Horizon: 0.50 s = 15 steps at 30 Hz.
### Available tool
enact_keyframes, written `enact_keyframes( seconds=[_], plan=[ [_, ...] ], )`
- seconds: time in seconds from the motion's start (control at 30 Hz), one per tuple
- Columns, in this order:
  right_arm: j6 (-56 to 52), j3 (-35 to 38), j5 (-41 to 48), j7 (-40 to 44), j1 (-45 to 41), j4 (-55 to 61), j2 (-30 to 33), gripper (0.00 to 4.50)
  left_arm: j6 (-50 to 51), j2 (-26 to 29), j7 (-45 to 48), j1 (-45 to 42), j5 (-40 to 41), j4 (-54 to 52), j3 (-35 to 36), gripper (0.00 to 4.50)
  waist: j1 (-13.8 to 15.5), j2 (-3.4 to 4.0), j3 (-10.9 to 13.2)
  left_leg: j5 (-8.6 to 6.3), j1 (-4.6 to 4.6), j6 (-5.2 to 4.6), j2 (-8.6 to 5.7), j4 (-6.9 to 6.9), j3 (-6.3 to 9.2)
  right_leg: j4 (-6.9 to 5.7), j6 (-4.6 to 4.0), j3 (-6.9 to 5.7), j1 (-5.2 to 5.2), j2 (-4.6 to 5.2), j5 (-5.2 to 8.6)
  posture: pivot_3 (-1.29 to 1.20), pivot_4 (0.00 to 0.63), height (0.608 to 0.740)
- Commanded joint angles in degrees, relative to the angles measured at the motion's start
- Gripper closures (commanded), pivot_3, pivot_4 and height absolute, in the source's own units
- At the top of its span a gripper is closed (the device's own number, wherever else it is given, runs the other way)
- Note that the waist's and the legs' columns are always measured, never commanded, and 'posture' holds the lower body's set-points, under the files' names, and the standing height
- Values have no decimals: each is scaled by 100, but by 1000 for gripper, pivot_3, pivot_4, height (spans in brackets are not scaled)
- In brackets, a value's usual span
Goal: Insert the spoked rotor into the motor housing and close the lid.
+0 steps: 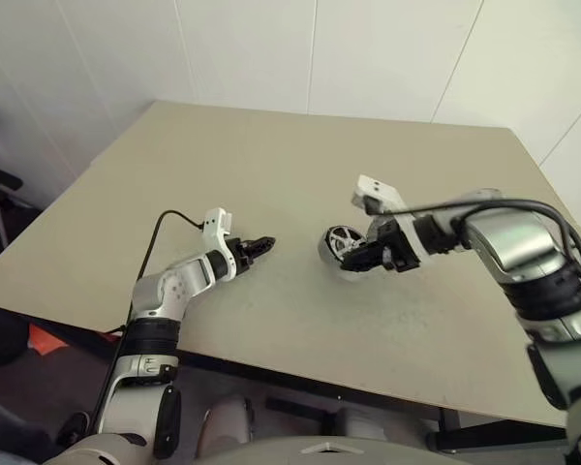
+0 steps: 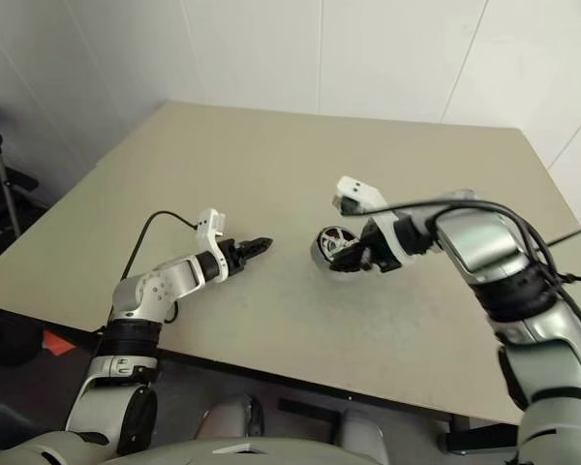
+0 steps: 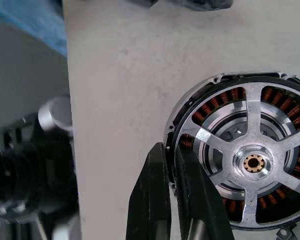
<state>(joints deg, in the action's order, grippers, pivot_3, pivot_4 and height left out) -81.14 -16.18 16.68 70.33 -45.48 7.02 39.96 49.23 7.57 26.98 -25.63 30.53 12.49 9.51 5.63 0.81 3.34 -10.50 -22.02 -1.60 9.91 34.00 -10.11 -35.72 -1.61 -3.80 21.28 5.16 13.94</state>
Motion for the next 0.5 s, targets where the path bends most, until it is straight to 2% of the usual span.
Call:
enact_keyframes(
  seconds=[0.03, 0.27, 0.5],
  plan=[
    [-1120, 452, 241, -860, -538, -651, -291, 4487, -55, -23, -68, 101, 131, -320, 99, 1676, 6, 4, 3, 2, 0, 4, 0, -1, 0, 0, 0, 0, 0, 0, 0, 0, 0, 740],
    [-1136, 368, 1506, -2402, -831, -1585, -467, 4487, 26, 3, -234, 364, 241, -653, 190, 1676, 64, 4, 5, 18, 2, 35, -9, -27, 0, 9, 2, 4, 1, 1, 0, 0, 0, 740],
    [-1136, 235, 4074, -4513, -1293, -2052, -386, 4487, 100, 20, -365, 577, 307, -859, 223, 1676, 54, 6, 6, 39, 13, 67, -11, -76, 0, 18, -2, 4, 13, -4, 2, 0, 0, 740]
  ],
)
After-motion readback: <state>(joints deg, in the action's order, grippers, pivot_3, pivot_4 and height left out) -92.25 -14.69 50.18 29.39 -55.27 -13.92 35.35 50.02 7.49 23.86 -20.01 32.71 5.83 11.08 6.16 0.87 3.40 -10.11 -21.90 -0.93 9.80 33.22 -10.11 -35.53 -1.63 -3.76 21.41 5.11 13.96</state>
